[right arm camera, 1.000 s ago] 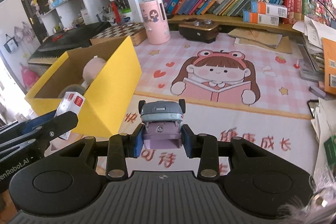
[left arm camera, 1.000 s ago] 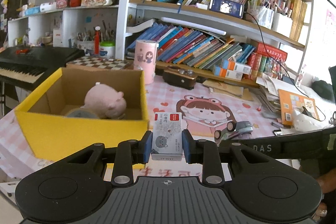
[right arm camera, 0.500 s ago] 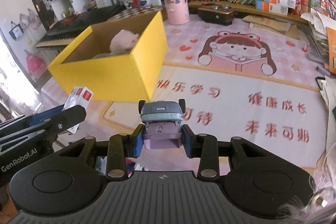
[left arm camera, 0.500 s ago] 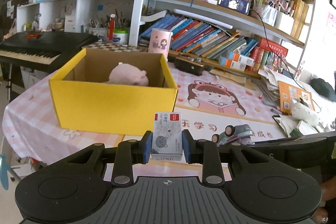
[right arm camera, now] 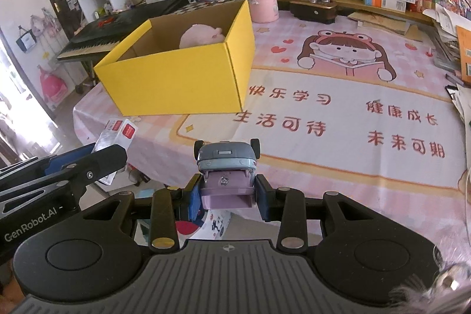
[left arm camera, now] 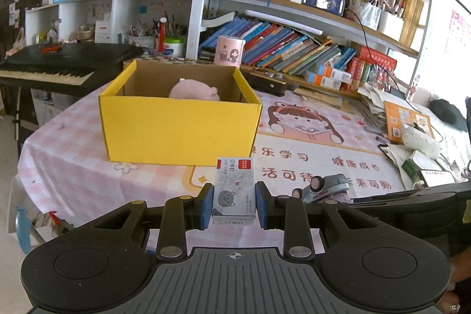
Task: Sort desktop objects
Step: 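Carry the card box and toy car up toward the yellow box with both grippers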
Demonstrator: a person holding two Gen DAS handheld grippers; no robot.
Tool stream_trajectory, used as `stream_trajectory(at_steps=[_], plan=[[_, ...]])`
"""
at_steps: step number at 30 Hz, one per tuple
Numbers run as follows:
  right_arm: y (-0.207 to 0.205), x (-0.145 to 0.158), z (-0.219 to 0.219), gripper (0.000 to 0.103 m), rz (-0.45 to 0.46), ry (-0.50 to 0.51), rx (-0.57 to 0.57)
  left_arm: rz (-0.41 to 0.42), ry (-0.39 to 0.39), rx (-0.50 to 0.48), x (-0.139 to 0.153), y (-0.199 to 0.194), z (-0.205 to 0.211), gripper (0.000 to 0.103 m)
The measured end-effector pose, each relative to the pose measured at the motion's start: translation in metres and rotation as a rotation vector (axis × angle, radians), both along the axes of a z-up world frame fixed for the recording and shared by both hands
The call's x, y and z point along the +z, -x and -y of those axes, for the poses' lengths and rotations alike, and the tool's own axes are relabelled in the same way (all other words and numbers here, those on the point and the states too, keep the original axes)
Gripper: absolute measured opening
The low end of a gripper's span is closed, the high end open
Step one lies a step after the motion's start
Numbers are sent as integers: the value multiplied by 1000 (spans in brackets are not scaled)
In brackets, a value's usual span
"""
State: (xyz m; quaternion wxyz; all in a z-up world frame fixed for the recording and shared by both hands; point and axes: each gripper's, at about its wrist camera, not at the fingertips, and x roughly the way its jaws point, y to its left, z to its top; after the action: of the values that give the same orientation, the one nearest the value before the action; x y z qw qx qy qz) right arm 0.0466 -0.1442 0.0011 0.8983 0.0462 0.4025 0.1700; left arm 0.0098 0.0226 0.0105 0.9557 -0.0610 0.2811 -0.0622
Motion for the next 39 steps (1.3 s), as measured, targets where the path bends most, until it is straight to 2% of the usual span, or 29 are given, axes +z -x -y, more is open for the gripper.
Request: stream_trajectory(at_steps=[21, 31, 39], plan=[[14, 8, -48, 35, 34, 8, 95, 37, 5, 85, 6, 28, -40, 28], [6, 11, -59, 35, 43, 27, 127, 47, 21, 110, 7, 23, -47, 28], [-16, 19, -65, 35, 94, 18, 159, 71, 13, 140, 12, 5, -51, 28]])
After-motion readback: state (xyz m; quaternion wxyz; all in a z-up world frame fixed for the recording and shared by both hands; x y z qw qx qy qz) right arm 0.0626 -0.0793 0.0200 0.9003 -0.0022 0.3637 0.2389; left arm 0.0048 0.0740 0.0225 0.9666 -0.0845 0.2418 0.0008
